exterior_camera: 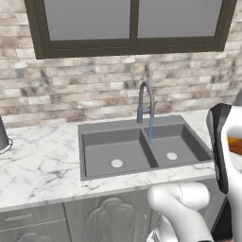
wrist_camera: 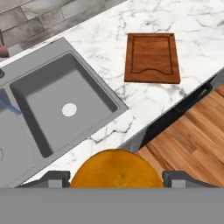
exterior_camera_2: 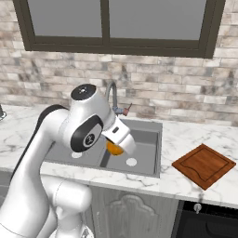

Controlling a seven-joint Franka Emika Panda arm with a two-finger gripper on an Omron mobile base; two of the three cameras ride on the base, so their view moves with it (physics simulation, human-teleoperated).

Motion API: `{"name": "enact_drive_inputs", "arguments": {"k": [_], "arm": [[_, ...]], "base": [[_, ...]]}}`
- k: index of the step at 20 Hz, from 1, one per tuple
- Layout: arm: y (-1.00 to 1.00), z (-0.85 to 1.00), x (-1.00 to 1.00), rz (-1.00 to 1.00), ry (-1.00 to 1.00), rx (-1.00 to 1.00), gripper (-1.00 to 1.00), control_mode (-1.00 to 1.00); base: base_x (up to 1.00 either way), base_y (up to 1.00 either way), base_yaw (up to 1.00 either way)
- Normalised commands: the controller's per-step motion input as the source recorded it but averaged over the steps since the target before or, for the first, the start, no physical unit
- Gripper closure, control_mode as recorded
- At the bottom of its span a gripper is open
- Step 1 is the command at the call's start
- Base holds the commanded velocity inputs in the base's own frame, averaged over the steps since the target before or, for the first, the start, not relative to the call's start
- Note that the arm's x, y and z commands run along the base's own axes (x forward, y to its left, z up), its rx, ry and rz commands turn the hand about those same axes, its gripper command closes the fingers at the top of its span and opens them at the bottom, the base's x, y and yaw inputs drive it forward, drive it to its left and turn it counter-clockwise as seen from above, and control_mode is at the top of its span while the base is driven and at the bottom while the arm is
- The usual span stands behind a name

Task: Pick the orange from the sink and place it on the cutting board to airdry. Then turn off the sink faucet.

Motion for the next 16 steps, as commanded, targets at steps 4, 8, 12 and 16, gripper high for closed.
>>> {"name": "enact_drive_inputs", "arguments": {"k": [4,8,12,16], "arm": [[-0.38,0.0,0.0,-0.06,-0.05,0.0,1.0,-1.0],[-0.42,0.0,0.0,-0.05,-0.06,0.0,1.0,-1.0],[-0.48,0.0,0.0,-0.05,-0.04,0.0,1.0,-1.0],[-0.48,0.0,0.0,-0.06,-0.02,0.0,1.0,-1.0]], "base": [[0.0,0.0,0.0],[0.0,0.0,0.0],[0.0,0.0,0.0],[0.0,0.0,0.0]]}}
